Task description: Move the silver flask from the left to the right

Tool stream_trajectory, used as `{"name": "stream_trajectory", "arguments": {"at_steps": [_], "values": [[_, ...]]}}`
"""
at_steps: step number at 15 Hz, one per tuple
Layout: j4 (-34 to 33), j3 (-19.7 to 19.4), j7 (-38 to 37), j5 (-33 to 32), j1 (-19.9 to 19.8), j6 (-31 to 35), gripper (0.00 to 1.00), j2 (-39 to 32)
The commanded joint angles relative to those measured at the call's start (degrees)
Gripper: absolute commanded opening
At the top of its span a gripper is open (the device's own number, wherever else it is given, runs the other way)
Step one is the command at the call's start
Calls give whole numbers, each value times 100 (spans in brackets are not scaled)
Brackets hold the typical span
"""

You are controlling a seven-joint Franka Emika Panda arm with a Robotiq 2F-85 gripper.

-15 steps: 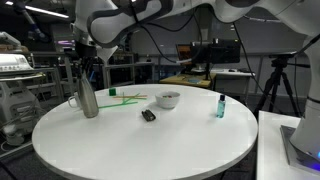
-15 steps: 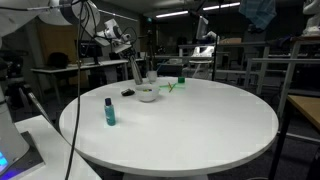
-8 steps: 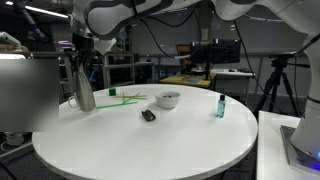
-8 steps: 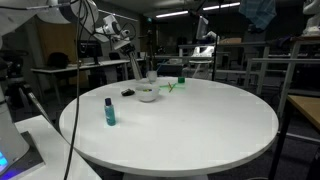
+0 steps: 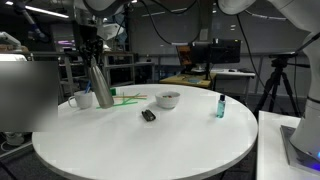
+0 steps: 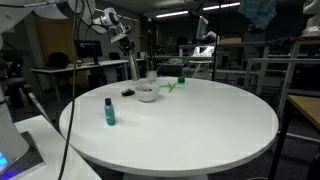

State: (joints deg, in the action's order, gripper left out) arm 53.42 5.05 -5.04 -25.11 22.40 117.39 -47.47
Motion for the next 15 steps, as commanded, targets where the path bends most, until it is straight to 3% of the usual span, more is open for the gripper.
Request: {"name": "stream_trajectory", "arguments": {"at_steps": [1,15], "values": [[-60,-26,-217,142,-67,-545,23,238],[1010,-43,-1511,636,-866,367,23,1163]]}}
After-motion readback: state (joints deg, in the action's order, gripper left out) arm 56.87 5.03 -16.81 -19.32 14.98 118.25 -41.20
